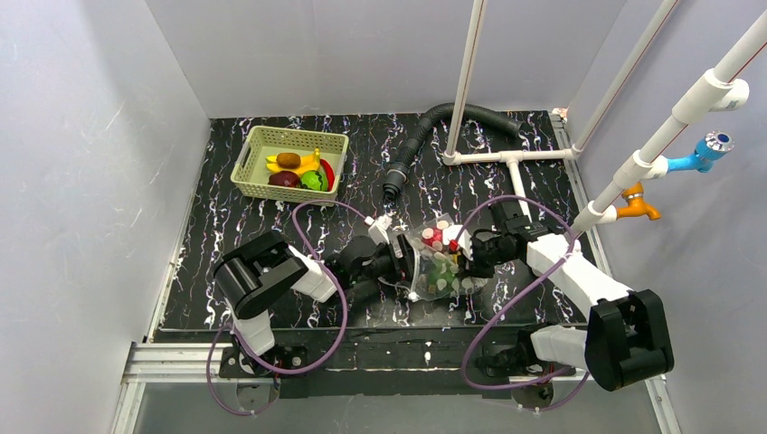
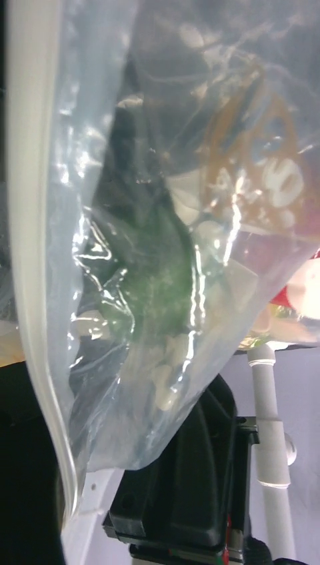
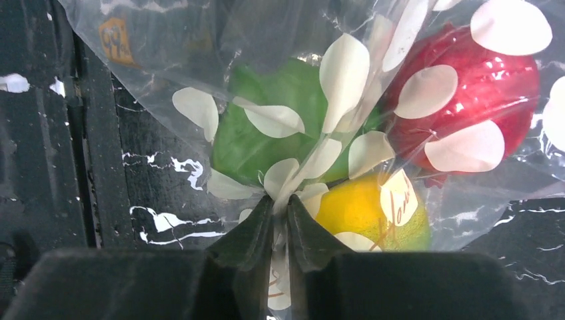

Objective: Open the zip-top bag and remove the fake food
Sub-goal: Pick up the fake vegetable from the zipper food storage bag.

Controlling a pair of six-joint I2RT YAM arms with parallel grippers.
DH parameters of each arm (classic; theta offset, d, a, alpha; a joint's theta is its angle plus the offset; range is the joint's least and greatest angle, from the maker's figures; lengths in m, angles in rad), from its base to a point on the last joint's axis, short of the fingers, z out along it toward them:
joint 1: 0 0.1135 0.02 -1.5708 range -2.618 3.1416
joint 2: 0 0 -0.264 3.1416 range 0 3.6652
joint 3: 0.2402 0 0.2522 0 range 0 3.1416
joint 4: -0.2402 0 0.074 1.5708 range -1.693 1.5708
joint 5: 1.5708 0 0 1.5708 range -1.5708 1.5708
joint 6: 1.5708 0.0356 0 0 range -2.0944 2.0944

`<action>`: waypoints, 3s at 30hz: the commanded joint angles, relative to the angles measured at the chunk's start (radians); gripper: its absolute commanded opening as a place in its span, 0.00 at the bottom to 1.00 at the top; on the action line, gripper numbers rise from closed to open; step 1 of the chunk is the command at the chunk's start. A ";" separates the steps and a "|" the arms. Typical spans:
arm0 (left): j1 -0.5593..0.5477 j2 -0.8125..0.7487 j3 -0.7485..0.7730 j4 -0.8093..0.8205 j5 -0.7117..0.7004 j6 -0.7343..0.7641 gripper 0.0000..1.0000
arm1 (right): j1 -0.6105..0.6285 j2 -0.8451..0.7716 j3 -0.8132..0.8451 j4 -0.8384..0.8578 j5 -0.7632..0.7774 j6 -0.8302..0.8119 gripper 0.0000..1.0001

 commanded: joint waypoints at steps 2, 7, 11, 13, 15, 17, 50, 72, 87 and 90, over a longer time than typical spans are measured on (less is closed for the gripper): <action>-0.035 0.011 0.058 -0.109 0.000 -0.158 0.75 | 0.034 0.036 0.050 -0.034 0.018 0.025 0.12; -0.070 0.012 0.132 -0.292 -0.024 -0.157 0.77 | 0.058 0.051 0.052 -0.024 0.013 0.052 0.08; -0.090 0.012 0.182 -0.412 -0.029 -0.163 0.77 | 0.081 0.076 0.061 -0.021 0.012 0.077 0.07; -0.096 0.008 0.214 -0.491 -0.024 -0.164 0.78 | 0.091 0.089 0.066 -0.015 0.016 0.098 0.07; -0.105 -0.004 0.224 -0.533 -0.038 -0.179 0.78 | 0.100 0.103 0.075 -0.011 0.022 0.120 0.06; -0.110 -0.014 0.242 -0.591 -0.041 -0.200 0.78 | 0.106 0.114 0.080 -0.005 0.026 0.143 0.05; -0.071 -0.097 0.206 -0.496 0.049 -0.113 0.96 | 0.013 0.136 0.169 0.077 -0.049 0.508 0.04; -0.057 -0.072 0.191 -0.495 -0.007 -0.133 0.46 | 0.066 0.178 0.185 0.034 -0.042 0.472 0.04; 0.018 -0.312 0.144 -0.762 -0.070 0.060 0.17 | 0.064 0.169 0.180 0.052 0.020 0.475 0.04; 0.026 -0.333 0.146 -0.791 -0.055 0.087 0.20 | 0.063 0.172 0.180 0.059 0.035 0.481 0.04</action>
